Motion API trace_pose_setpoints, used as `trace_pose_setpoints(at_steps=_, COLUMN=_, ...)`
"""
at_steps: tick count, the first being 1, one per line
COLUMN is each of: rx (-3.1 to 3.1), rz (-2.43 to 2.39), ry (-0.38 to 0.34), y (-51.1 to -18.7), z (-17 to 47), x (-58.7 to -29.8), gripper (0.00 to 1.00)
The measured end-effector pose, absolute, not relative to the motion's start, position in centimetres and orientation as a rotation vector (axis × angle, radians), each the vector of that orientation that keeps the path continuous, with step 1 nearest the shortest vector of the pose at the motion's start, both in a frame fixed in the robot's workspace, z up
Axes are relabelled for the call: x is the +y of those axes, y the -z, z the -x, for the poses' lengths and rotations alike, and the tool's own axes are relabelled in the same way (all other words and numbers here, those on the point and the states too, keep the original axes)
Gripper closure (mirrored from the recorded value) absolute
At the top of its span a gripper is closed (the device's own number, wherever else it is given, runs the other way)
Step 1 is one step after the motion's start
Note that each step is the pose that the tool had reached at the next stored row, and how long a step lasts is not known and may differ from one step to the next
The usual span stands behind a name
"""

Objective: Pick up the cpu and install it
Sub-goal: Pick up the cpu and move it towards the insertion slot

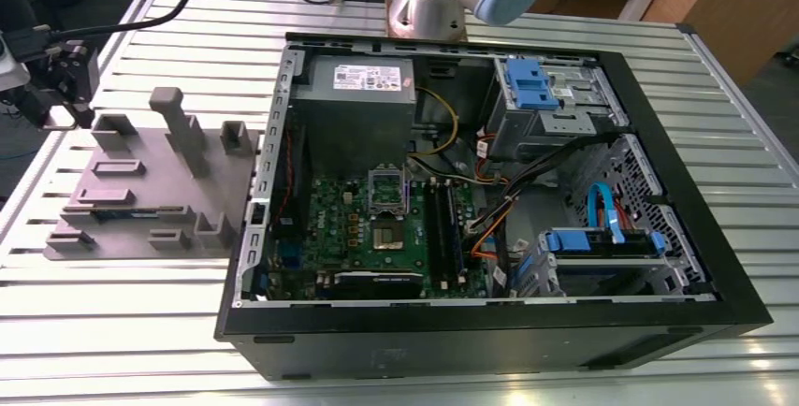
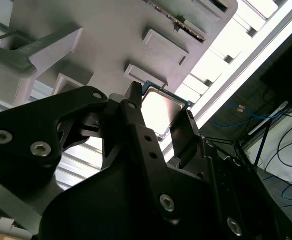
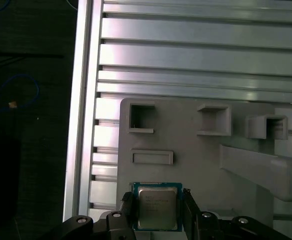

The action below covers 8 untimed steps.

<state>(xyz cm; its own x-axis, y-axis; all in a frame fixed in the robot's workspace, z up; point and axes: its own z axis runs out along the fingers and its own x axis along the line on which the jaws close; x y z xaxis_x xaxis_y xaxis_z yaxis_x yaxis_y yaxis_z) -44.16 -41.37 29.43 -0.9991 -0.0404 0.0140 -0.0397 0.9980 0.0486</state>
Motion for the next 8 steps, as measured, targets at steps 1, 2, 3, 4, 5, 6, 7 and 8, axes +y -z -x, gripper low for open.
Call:
trace_pose_setpoints(at_steps=1, rx=-3.125, rz=-0.063, ry=0.076, y=-29.44, z=44.16, x=-41.37, gripper=0.53)
trace_pose_setpoints(at_steps=2, rx=-3.125, rz=-0.063, ry=0.076, y=-29.46, z=44.16, x=-41.37, gripper=0.53)
trace_pose_setpoints(at_steps=3, rx=-3.125, rz=-0.063, ry=0.076, y=-29.46, z=44.11, x=-41.37, gripper=0.53)
trace_pose_setpoints(at_steps=4, rx=-3.125, rz=-0.063, ry=0.076, y=-29.46, z=44.11, x=-41.37, gripper=0.53)
trace_pose_setpoints(at_steps=5, rx=-3.125, rz=-0.063, ry=0.076, y=-29.46, z=44.11, x=-41.37, gripper=0.53)
trace_pose_setpoints(at_steps=6, rx=-3.125, rz=-0.063, ry=0.076, y=-29.46, z=44.11, x=-41.37, gripper=0.53)
trace_pose_setpoints(at_steps=7, rx=-3.125, rz=-0.063, ry=0.076, y=-29.46, z=44.11, x=-41.37, gripper=0.53)
trace_pose_setpoints(at_steps=8, rx=-3.125, rz=-0.063, ry=0.076, y=-29.46, z=44.11, x=-41.37, gripper=0.53)
